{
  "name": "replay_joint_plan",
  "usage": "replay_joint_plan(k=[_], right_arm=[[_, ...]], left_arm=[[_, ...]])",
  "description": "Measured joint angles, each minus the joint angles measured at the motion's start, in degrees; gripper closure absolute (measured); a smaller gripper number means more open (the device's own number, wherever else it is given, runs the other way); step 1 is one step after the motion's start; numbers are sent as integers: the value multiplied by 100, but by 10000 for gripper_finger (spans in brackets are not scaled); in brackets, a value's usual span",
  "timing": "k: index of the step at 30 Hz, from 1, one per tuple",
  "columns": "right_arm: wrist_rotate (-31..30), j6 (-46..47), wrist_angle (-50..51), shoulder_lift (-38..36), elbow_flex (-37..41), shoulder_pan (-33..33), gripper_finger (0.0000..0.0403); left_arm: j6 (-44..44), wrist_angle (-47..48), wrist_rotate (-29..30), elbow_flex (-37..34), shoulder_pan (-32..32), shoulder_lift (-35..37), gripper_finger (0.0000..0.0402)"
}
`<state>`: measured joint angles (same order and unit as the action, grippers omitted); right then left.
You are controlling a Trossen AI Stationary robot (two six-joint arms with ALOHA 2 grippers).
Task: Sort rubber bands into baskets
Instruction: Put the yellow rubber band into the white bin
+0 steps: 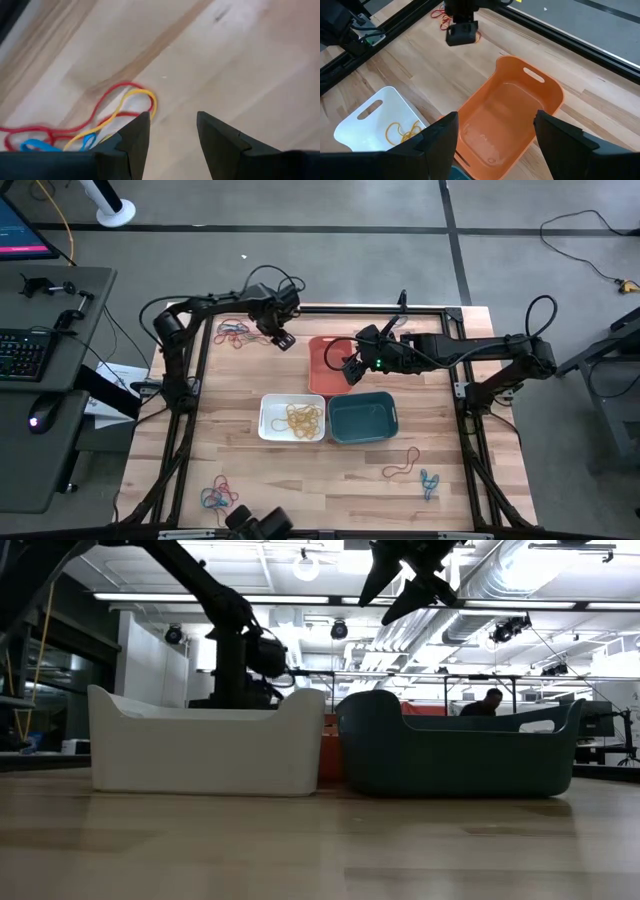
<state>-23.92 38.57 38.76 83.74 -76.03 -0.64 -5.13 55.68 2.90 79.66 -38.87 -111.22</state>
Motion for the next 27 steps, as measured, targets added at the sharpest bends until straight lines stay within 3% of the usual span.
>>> replay_joint_plan(k=[9,17,21,27], right_arm=[[2,0,2,0,0,0,153],[4,9,5,0,0,0,153],[3,15,1,18,0,0,153],[44,133,-12,253,-2,0,153]], left_arm=[[889,249,229,-69,-98,52,245],[1855,104,256,-674,-97,50,245],[1965,-199,600,-949,-90,50,245],[2007,-228,671,-830,-73,48,245]])
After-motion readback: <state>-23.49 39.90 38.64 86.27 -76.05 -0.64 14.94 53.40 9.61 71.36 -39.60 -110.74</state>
